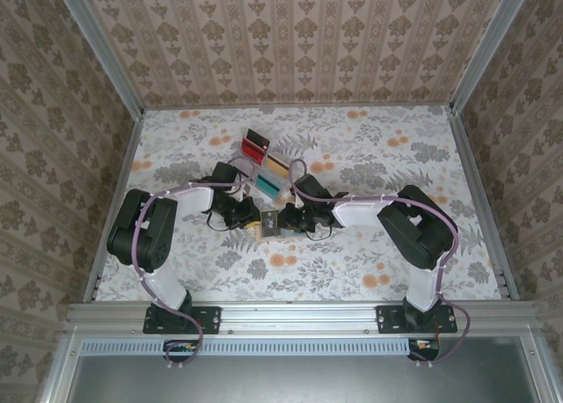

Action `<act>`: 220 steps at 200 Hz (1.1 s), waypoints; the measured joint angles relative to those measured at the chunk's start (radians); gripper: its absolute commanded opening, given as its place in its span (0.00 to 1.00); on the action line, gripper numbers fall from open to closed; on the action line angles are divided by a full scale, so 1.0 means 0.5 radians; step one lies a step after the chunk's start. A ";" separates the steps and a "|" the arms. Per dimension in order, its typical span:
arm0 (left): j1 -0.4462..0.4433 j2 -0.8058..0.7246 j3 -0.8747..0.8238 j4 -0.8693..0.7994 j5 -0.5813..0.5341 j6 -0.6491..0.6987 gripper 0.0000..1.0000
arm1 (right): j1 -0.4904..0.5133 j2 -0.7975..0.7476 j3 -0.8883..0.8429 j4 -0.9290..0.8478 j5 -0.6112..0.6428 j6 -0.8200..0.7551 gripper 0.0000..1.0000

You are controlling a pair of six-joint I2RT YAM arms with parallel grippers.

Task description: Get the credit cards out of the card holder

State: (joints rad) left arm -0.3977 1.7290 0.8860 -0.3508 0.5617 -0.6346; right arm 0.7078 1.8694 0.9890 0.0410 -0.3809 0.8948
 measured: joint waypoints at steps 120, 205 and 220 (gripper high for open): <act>0.001 0.011 -0.035 0.085 0.034 -0.002 0.12 | 0.008 0.060 0.060 -0.036 -0.080 0.005 0.20; 0.002 -0.014 -0.083 0.160 0.043 -0.040 0.13 | -0.002 0.064 0.013 0.040 -0.083 0.076 0.03; 0.002 -0.014 -0.083 0.160 0.043 -0.040 0.16 | -0.002 0.050 -0.011 0.069 -0.076 0.076 0.02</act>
State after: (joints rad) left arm -0.3969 1.7218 0.8444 -0.2707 0.5831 -0.6548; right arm 0.7067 1.8946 0.9836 0.0757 -0.4191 0.9325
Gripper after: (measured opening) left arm 0.139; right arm 0.064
